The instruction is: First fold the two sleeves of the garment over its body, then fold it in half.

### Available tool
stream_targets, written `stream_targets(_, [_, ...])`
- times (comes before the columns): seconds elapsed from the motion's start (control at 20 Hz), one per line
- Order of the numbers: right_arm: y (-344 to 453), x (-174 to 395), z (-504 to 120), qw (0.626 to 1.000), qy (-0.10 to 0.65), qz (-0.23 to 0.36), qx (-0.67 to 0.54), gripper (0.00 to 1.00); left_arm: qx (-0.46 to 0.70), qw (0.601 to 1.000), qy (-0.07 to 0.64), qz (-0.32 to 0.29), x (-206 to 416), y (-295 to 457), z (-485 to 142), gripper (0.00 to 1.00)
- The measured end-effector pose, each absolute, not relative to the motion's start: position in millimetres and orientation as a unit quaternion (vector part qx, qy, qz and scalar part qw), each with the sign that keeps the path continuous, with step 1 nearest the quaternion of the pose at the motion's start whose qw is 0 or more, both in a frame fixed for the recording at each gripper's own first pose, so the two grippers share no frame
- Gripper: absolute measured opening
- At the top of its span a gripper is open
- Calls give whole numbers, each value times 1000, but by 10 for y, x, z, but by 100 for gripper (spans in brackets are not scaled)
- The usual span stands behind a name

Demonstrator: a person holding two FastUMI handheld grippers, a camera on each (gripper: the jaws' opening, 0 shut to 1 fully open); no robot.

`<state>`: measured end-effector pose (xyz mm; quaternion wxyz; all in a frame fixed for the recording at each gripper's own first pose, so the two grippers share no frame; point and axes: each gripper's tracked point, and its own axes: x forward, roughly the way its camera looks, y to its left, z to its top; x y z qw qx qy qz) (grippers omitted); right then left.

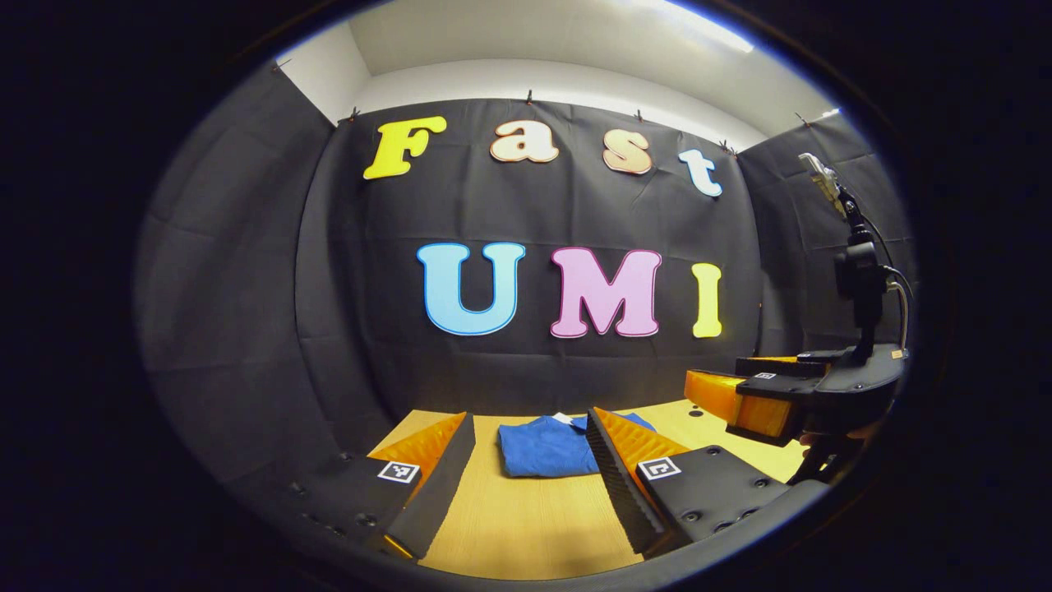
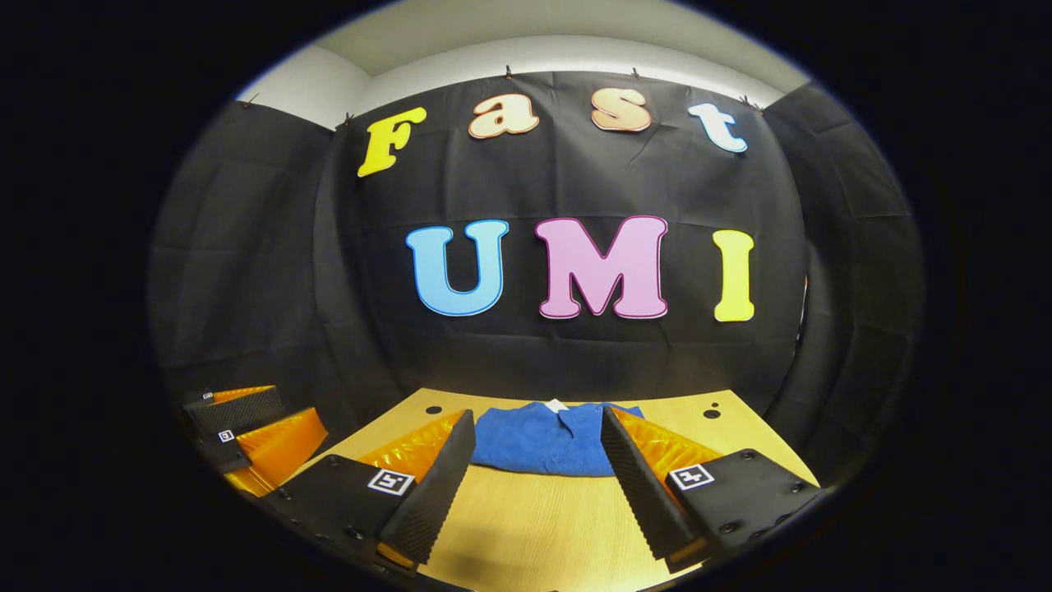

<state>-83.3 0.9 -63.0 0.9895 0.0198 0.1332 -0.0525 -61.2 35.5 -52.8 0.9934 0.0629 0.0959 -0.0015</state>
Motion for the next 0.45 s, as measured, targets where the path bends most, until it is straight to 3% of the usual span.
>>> stream_targets(0.45, [-138, -778, -665, 988, 137, -69, 24, 96, 82, 994, 76, 13, -581, 455, -429, 78])
